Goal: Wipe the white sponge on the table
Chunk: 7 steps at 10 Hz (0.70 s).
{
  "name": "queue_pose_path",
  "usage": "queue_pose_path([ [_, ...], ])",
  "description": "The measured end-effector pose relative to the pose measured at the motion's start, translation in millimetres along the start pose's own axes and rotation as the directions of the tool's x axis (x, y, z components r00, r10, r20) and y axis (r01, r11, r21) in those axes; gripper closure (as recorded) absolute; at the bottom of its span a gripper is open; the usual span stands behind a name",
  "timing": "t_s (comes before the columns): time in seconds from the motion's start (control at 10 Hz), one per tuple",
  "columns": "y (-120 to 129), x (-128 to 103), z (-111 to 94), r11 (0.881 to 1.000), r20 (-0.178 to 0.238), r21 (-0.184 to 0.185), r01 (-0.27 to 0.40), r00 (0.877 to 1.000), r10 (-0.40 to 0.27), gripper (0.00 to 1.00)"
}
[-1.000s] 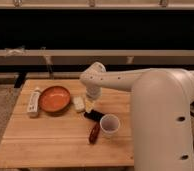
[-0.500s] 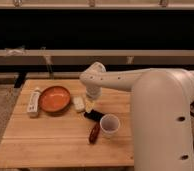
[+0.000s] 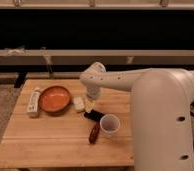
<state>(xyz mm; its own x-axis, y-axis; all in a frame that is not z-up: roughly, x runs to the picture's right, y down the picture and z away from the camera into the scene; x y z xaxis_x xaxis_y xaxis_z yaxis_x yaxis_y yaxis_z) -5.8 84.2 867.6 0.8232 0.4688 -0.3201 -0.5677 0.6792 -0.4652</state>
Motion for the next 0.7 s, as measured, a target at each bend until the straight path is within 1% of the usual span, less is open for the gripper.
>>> queue_pose_path([
  [0.7, 0.8, -1.5, 2.0, 1.0, -0.006, 0.002, 0.008, 1.0, -0.008, 0.2],
])
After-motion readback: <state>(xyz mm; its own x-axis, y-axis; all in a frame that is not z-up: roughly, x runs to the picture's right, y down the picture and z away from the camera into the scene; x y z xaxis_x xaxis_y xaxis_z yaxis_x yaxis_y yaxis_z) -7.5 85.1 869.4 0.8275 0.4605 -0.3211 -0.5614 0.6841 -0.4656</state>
